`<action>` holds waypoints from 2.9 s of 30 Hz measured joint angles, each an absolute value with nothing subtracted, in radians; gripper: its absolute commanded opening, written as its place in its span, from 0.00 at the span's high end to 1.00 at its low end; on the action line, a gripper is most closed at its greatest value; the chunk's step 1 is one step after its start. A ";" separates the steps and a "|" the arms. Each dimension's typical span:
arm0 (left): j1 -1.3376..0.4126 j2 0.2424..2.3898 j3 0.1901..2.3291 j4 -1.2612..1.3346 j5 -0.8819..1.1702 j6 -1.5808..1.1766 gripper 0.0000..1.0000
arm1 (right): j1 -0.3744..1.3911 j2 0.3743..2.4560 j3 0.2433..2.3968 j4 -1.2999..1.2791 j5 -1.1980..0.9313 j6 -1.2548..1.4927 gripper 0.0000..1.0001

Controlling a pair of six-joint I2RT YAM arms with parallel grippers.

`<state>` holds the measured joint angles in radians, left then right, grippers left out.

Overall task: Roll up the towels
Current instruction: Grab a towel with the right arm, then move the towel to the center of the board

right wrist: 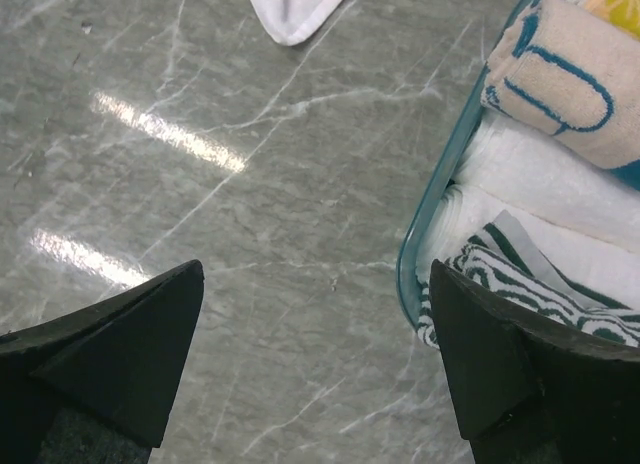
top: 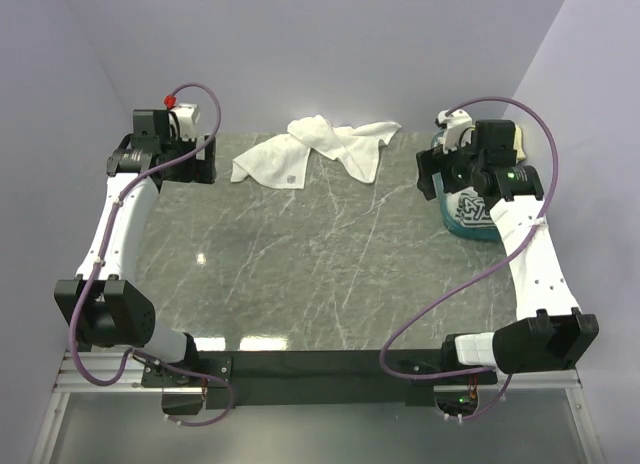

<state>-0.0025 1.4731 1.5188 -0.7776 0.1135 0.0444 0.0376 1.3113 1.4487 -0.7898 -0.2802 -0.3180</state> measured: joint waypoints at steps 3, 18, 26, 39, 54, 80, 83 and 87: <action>-0.011 1.473 1.519 -0.773 0.119 0.051 0.01 | 0.059 1.311 1.445 -0.792 -0.263 -0.348 0.00; -0.015 1.466 1.518 -0.760 0.214 0.055 0.00 | 0.311 1.698 1.560 -0.737 -0.078 -0.403 0.42; -0.015 1.394 1.442 -0.744 0.223 0.041 0.01 | 0.347 2.053 1.789 -0.712 -0.027 -0.386 0.44; -0.015 1.350 1.369 -0.746 0.231 0.046 0.00 | 0.349 2.390 2.100 -0.709 0.031 -0.364 0.49; -0.043 1.510 1.364 -0.654 0.373 0.065 0.20 | 0.336 2.333 1.940 -0.728 0.017 -0.358 1.00; -0.332 2.194 1.715 -0.474 0.337 -0.019 0.40 | 0.210 1.677 1.336 -0.805 -0.117 -0.352 1.00; -0.349 2.224 1.716 -0.472 0.288 -0.014 0.52 | 0.187 1.659 1.322 -0.807 -0.118 -0.353 1.00; -0.359 2.230 1.737 -0.490 0.197 0.015 0.80 | 0.171 1.643 1.321 -0.810 -0.117 -0.359 1.00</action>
